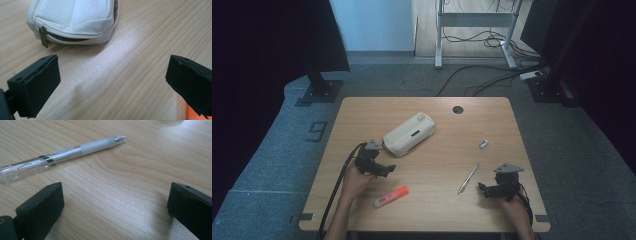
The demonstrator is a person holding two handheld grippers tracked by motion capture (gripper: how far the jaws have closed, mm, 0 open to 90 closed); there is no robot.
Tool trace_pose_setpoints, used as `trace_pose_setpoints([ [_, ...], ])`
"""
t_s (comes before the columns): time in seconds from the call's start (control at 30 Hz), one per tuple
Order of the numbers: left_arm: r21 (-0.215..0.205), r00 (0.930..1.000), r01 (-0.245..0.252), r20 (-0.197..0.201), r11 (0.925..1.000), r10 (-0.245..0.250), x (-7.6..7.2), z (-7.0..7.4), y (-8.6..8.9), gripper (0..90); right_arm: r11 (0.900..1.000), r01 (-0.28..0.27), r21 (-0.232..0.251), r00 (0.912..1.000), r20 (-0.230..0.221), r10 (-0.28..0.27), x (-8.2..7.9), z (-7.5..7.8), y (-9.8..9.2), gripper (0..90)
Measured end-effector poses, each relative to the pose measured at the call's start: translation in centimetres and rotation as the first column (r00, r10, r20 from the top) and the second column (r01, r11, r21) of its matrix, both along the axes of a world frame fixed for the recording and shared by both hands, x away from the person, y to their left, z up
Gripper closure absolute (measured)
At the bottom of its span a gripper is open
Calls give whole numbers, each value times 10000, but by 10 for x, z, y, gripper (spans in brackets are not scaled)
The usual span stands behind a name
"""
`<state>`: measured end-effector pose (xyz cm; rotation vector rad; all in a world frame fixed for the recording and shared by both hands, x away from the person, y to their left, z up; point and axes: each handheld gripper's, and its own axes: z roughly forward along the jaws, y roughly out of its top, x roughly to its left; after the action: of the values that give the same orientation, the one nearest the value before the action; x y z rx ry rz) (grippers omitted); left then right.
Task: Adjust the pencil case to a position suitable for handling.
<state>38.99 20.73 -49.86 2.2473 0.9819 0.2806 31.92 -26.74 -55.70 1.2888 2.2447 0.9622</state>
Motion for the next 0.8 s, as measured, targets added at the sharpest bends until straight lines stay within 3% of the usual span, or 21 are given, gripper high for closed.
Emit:
trace_pose_setpoints([
  [0.23, -355, 9993, 159, -321, 9992, -170, 12, 8, -8, 0, 10000, -1, 1, 10000, -1, 1, 0, 0, 0, 5],
  [0.33, -630, 9994, 266, -217, 9977, -280, 19, 12, -14, 0, 10000, -13, -4, 10000, -17, 13, 0, 0, 0, 5],
  [0.4, -536, 9989, 339, -299, 9980, -355, 23, 14, -18, 0, 10000, -3, -1, 10000, -1, 3, 0, 0, 0, 5],
  [0.47, -798, 9984, 434, -327, 9959, -462, 26, 16, -21, 17, 10000, 2, 1, 10000, -3, -2, 0, 0, 0, 5],
  [0.8, -491, 9981, 577, -165, 9971, -586, 43, 26, -40, 98, 10000, -1, -1, 10000, -3, 1, 0, 0, 0, 5],
])
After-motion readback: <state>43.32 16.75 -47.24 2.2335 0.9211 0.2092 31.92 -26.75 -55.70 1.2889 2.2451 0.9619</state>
